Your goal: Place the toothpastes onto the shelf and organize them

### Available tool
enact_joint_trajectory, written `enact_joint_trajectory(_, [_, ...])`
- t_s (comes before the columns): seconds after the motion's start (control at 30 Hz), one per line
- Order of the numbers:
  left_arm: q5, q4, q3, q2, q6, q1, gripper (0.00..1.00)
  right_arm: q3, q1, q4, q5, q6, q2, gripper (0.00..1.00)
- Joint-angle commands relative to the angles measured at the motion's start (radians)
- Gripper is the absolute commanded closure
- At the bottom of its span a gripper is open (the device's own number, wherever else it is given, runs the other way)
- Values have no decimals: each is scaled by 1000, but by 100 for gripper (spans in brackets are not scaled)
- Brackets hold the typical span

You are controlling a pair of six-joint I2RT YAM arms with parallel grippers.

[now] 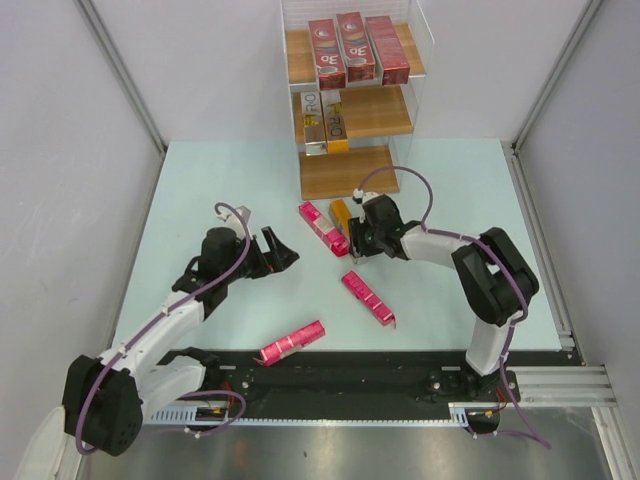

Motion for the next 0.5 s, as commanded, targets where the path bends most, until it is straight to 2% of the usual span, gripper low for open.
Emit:
enact_joint_trajectory(0.0, [20, 23, -2, -26, -1, -4, 0, 9, 33, -67, 72, 7, 26, 57])
enact_joint_trajectory(0.27, [64, 44, 14, -30, -15, -3, 0, -8, 30, -83, 65, 44, -77, 71])
enact_joint_trajectory(0.47, [144, 151, 16, -23, -48, -4, 0, -40, 30, -104, 70, 52, -269, 83])
